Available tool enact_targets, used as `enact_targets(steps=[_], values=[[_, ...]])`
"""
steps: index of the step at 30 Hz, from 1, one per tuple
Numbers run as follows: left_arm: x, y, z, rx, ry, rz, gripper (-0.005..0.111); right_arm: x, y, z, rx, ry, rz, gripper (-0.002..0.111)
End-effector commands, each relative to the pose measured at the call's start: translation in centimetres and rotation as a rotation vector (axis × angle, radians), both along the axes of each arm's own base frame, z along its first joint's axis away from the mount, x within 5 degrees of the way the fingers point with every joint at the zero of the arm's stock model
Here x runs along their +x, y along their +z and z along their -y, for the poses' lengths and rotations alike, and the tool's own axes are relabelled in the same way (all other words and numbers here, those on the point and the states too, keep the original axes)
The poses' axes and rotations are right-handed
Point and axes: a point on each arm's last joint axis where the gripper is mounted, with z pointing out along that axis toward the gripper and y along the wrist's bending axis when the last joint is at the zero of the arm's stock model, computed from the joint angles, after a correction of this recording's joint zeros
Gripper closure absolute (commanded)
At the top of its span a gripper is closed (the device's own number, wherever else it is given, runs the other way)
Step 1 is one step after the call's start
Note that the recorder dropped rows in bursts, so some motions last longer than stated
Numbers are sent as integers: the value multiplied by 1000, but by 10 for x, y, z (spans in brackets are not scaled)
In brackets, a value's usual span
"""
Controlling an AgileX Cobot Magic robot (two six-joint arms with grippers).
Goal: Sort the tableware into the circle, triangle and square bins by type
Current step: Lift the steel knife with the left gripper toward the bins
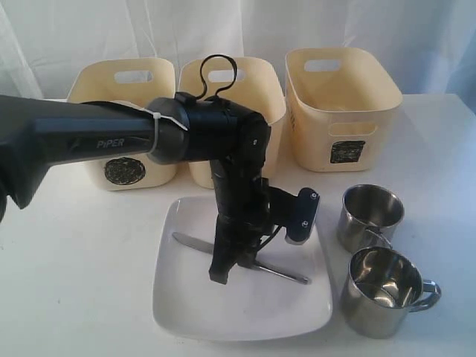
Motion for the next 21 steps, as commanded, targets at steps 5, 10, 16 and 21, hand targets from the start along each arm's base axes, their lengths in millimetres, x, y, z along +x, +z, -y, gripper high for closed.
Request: enact_targets(steps=[5,10,16,21], values=[[5,18,1,-8,4,22,106,0,0,0,-3,2,14,108],[7,25,4,-24,6,36,106,0,0,0,-3,2,14,108],[9,36,7,-39,5,48,106,0,0,0,-3,2,14,108],[13,51,9,-45,-2,78,106,0,0,0,-3,2,14,108]])
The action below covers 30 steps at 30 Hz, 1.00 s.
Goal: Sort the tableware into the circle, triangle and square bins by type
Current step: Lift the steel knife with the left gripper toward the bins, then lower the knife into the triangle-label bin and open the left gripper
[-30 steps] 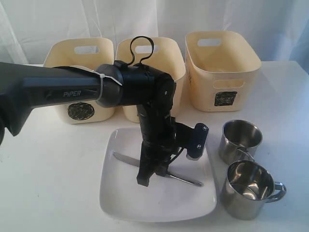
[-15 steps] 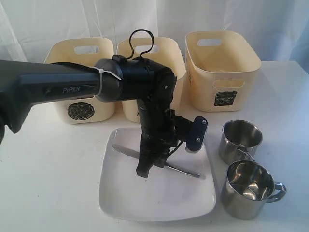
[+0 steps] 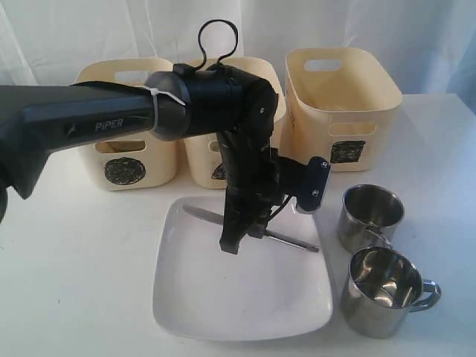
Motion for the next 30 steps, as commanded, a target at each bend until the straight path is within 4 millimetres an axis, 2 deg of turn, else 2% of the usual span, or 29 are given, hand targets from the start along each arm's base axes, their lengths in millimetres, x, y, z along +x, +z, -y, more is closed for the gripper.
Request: enact_targets(steps=[1,14,18,26,30], values=[[2,18,-1,0,6,11,106,0,0,0,-3,2,14,108],[6,49,-3,-6,16,79,106,0,0,0,-3,2,14,108],[4,65,-5,-35,17,108,106,0,0,0,-3,2,14,108],[2,98,-12,-108,16,225,106,0,0,0,-3,2,14,108],[7,106,-13,-125,12,312,106,0,0,0,-3,2,14,108]])
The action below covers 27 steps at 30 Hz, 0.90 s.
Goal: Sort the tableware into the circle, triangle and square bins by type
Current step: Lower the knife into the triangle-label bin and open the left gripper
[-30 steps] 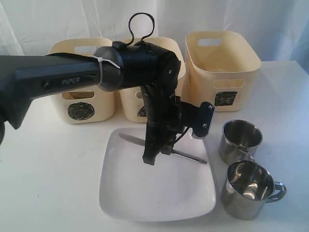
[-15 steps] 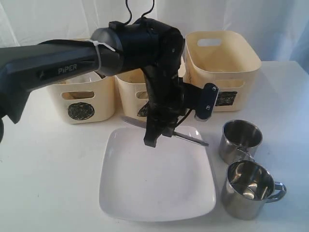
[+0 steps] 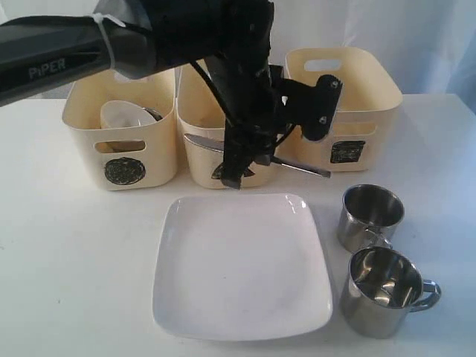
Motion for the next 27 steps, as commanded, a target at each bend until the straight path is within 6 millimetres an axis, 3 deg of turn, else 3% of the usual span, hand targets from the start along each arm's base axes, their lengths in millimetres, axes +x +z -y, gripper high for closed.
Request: enact_targets(steps=[1,14,27], values=[[3,14,-3,-29,10,73,106,0,0,0,-3,2,14,108],[20,29,6,-182,11,294,106,0,0,0,-3,2,14,108],[64,29,-16,-325,173,372,106,0,0,0,-3,2,14,108]])
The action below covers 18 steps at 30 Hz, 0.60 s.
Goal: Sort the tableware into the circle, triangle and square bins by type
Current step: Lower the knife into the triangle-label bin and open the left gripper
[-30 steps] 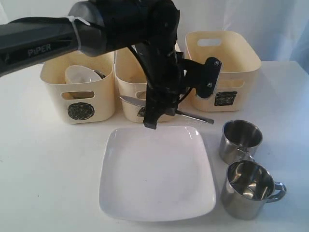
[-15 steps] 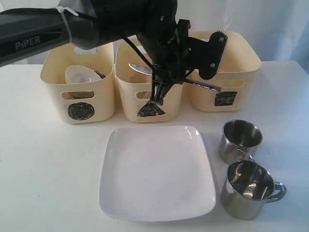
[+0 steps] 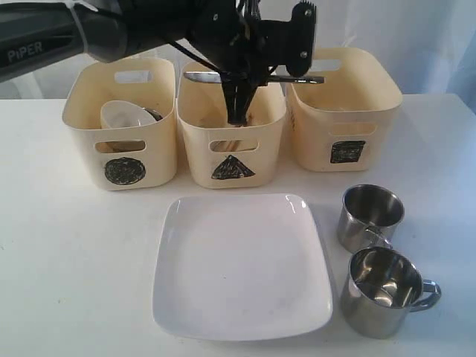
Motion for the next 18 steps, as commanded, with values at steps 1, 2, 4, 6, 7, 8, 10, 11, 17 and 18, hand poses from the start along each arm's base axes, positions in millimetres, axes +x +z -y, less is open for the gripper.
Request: enact_targets(steps=[1,2,4,6,7,8,10,11,17,18], values=[[10,-7,2,-47,18,10,106,0,0,0,-3,2,14,108],[11,-9,2,-47,19,10,106,0,0,0,-3,2,14,108],[16,-15,3,-59,26,9,106,0,0,0,-3,2,14,108],[21,-16,1,-89,46,13,106,0,0,0,-3,2,14,108],[23,-17,0,-95,54,9,106,0,0,0,-3,2,14,108],[24,-18,-1,-100,62,8,106,0,0,0,-3,2,14,108],[26,-20,-2,-100,65,6,106,0,0,0,-3,2,14,108],[28,-21,-3,-102,72,5,106,0,0,0,-3,2,14,108],[31,-23,-5,-147,105,-22,106,0,0,0,-3,2,14,108],[31,-23,-4,-156,108,-22,106,0,0,0,-3,2,14,108]])
